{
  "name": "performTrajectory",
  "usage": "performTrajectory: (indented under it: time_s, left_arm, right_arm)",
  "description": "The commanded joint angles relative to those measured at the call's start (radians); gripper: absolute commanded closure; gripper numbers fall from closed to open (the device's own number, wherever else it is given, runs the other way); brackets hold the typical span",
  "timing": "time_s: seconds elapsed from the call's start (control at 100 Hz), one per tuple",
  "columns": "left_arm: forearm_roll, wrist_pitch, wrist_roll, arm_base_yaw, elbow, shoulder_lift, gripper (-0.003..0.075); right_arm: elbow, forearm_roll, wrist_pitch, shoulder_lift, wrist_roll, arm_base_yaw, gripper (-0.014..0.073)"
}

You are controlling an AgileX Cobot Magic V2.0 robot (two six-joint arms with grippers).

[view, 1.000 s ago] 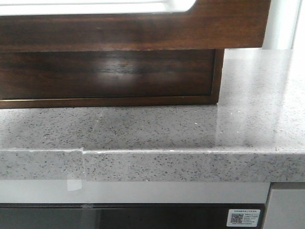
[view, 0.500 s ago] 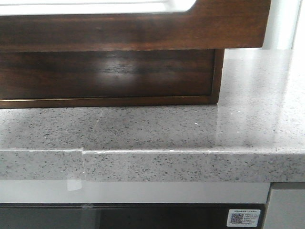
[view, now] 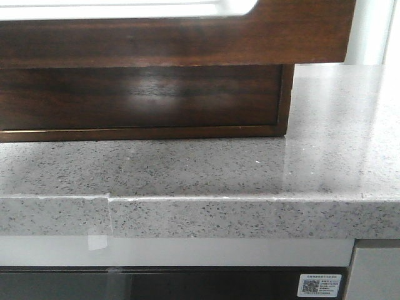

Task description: Put scissors in drawer with both arms

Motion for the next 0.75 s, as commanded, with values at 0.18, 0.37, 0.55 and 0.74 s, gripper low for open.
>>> performTrajectory:
  time_s: [0.18,0.37,0.55,0.74]
  left_arm:
    - [-0.009,-0.082,-0.011,-0.003,0.035,-0.032,0.0741]
    - [-0.009,-0.082,-0.011,-0.003,0.035,-0.032,0.0741]
    - [-0.009,-0.082,-0.011,-0.003,0.035,-0.032,0.0741]
    - [-0.009,-0.082,-0.011,-0.003,0.035,-0.032,0.0741]
  right_arm:
    - [0.017,-0.343,-0.231,-0.02,0.348,0.0,0.0662]
    - [0.017,-0.367,-0.275,-0.02,0.382,-0.002,0.0662]
    - [0.017,-0.366,-0.275,-0.02,0.382,-0.002,0.0662]
    - [0.017,-0.366,-0.275,-0.02,0.382,-0.002,0.0662]
